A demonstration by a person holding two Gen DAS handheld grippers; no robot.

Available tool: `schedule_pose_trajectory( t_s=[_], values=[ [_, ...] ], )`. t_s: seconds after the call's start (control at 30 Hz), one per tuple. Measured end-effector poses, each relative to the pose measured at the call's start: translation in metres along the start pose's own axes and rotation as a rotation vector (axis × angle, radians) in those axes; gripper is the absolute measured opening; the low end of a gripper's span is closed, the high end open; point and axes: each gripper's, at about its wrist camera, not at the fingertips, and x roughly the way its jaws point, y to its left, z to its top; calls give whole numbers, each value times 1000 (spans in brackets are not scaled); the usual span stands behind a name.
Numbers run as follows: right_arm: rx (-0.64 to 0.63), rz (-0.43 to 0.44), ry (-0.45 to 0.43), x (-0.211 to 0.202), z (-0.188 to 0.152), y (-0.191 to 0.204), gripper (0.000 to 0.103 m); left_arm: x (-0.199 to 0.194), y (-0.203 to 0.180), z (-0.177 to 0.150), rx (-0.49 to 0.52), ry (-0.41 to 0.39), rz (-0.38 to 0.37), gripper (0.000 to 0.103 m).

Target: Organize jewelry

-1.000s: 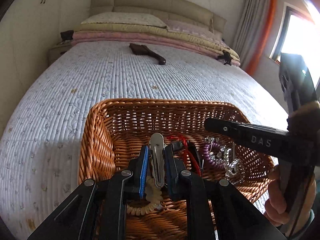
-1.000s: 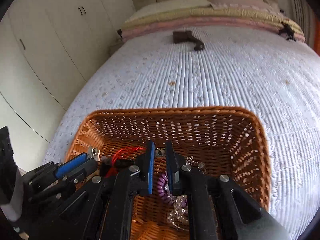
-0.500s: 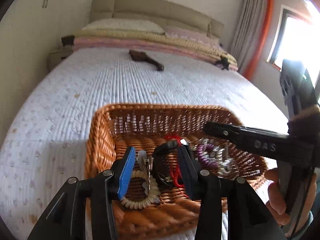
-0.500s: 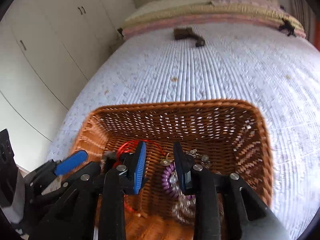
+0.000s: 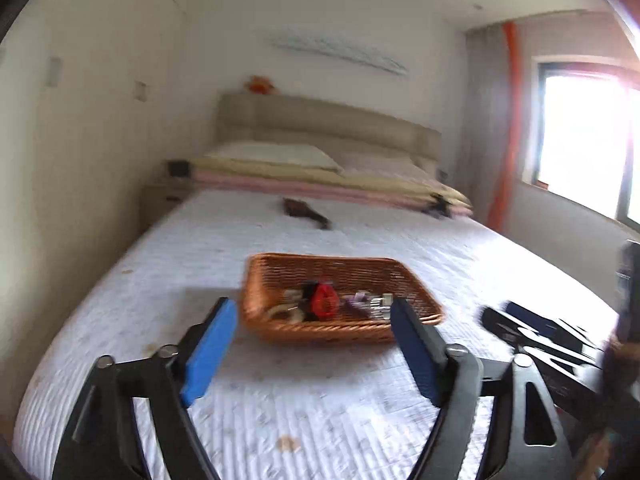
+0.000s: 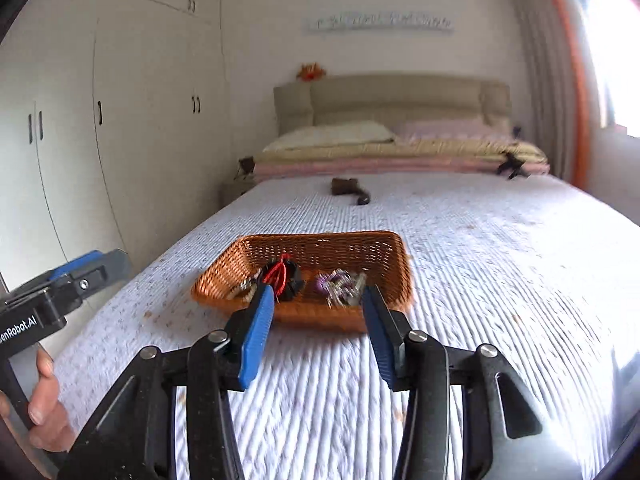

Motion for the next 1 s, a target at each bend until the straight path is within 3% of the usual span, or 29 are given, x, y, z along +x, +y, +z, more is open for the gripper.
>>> schedule_pose_trajectory(
  t_s=[0.1, 0.27, 0.43, 0.5, 1.0],
  values=[
    [-61, -73, -69, -15, -26, 11, 64, -4, 2, -29, 3, -2, 50, 82],
    [-138, -123, -104, -8, -51, 25, 65, 10, 2, -57, 18, -1, 97, 82],
    [-119, -116, -75, 2, -54, 20, 70, 18, -6, -74, 55, -6, 136, 82],
    [-117, -118, -63, 5, -56, 19, 77, 21, -11, -77, 81, -4, 147, 82],
    [-83, -109, -18, 11, -61, 10, 79, 29, -6, -83, 53, 45, 158, 82]
  ],
)
